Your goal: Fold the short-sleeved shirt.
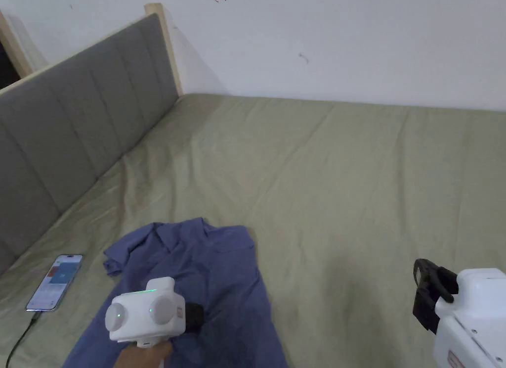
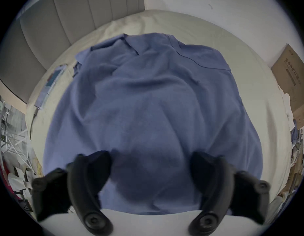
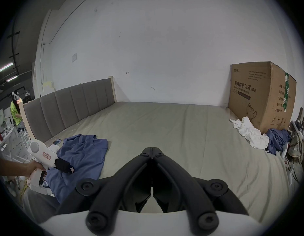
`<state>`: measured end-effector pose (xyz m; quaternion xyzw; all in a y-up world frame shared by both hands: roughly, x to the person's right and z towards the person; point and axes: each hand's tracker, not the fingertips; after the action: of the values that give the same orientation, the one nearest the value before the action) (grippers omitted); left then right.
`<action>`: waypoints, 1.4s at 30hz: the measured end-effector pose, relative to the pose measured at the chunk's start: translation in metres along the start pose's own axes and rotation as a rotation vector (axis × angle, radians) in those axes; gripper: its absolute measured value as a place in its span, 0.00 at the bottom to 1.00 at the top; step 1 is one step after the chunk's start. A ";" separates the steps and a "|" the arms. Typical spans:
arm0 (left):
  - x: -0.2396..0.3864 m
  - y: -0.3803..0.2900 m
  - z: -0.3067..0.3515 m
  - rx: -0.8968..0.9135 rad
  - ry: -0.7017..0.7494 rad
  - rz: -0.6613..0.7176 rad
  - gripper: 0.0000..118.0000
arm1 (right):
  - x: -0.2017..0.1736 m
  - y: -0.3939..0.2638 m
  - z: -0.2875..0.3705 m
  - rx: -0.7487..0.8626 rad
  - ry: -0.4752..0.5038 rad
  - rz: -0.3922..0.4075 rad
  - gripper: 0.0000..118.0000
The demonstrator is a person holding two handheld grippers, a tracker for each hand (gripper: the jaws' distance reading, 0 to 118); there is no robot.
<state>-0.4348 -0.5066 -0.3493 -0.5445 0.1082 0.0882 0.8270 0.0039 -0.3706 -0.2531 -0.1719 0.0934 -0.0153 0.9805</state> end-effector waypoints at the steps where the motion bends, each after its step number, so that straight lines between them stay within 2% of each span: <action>1: 0.001 -0.002 0.003 0.024 0.004 -0.004 0.74 | 0.000 0.000 -0.001 -0.004 -0.004 0.000 0.02; 4: 0.007 -0.005 0.009 0.039 -0.008 -0.051 0.53 | 0.003 -0.003 0.000 -0.009 -0.012 -0.008 0.02; 5: 0.007 -0.005 0.010 0.041 -0.011 -0.055 0.36 | 0.003 -0.002 -0.001 -0.010 -0.011 -0.015 0.02; 6: 0.006 -0.006 0.012 0.038 -0.030 -0.056 0.15 | 0.003 -0.002 -0.001 -0.009 -0.010 -0.020 0.02; 7: 0.004 -0.006 0.015 0.048 -0.040 -0.056 0.11 | 0.003 -0.002 0.000 -0.007 -0.010 -0.024 0.02; 12: 0.000 -0.008 0.032 0.057 -0.123 0.000 0.10 | 0.004 0.001 0.003 0.007 -0.004 -0.042 0.02; 16: -0.004 -0.013 0.050 0.065 -0.313 0.088 0.10 | 0.007 0.003 0.009 0.023 0.000 -0.043 0.02; 23: 0.029 -0.007 0.105 0.152 -0.599 0.202 0.10 | 0.019 0.007 0.027 0.051 -0.014 -0.067 0.02; 27: 0.072 0.010 0.156 0.234 -0.648 0.004 0.10 | 0.034 0.007 0.043 0.068 -0.038 -0.058 0.02; 32: 0.124 0.034 0.222 0.313 -0.728 -0.161 0.10 | 0.056 0.011 0.061 0.093 -0.081 -0.052 0.02; 37: 0.173 0.057 0.271 0.378 -0.832 -0.210 0.10 | 0.080 0.020 0.079 0.120 -0.126 -0.064 0.02; 42: 0.236 0.067 0.309 0.428 -0.852 -0.354 0.10 | 0.101 0.031 0.105 0.159 -0.180 -0.067 0.02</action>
<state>-0.2005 -0.1895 -0.3549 -0.2886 -0.3170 0.1368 0.8930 0.1227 -0.3132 -0.1848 -0.0975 -0.0023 -0.0401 0.9944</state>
